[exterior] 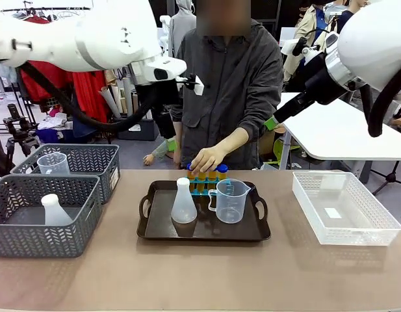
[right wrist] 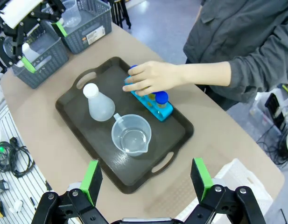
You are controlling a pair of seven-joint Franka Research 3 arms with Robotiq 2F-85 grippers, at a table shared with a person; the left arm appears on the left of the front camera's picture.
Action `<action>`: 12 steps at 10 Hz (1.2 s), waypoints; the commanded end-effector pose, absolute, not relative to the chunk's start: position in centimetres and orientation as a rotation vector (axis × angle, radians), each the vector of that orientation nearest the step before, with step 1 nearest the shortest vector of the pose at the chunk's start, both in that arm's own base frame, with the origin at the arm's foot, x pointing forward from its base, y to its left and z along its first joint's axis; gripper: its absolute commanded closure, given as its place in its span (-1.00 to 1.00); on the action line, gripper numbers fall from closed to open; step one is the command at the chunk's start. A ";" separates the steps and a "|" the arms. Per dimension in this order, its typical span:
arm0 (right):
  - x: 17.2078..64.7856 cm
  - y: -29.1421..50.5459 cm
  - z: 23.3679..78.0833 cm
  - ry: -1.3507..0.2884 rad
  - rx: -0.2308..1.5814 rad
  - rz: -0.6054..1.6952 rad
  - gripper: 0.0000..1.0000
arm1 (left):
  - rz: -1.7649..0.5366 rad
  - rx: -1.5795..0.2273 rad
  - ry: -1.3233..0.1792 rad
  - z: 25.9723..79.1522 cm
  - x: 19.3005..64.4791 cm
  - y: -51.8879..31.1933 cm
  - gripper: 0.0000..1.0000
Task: Prepare the laboratory tools.
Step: Pick up one Small flask and place it on the Handle tray.
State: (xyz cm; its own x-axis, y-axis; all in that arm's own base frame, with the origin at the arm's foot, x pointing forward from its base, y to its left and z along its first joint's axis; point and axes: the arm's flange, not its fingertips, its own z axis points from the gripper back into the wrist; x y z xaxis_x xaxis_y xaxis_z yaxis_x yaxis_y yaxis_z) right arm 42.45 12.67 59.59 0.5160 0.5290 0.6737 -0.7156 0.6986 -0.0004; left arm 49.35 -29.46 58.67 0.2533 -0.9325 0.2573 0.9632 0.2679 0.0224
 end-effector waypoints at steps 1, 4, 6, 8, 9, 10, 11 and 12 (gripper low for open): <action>42.4 12.8 59.8 -0.695 0.308 0.744 -1.00 | -1.327 -0.197 -0.309 58.8 47.4 -26.6 -1.00; 42.4 12.8 59.8 -0.695 0.308 0.744 -1.00 | -1.329 -0.288 -0.413 60.2 47.2 -23.3 -1.00; 42.4 12.8 59.8 -0.695 0.308 0.744 -1.00 | -1.309 -0.359 -0.479 60.8 46.8 -21.6 -1.00; 42.4 12.8 59.8 -0.695 0.308 0.744 -1.00 | -1.311 -0.396 -0.523 60.8 47.0 -20.4 -1.00; 42.4 12.8 59.8 -0.695 0.308 0.744 -1.00 | -1.309 -0.405 -0.532 60.9 46.8 -20.3 -1.00; 42.4 12.8 59.8 -0.695 0.308 0.744 -1.00 | -1.314 -0.408 -0.550 60.9 46.9 -20.0 -1.00; 42.4 12.8 59.8 -0.695 0.308 0.744 -1.00 | -1.326 -0.409 -0.563 61.0 46.9 -20.0 -1.00; 42.4 12.8 59.8 -0.695 0.308 0.744 -1.00 | -1.334 -0.397 -0.564 61.4 46.9 -20.0 -1.00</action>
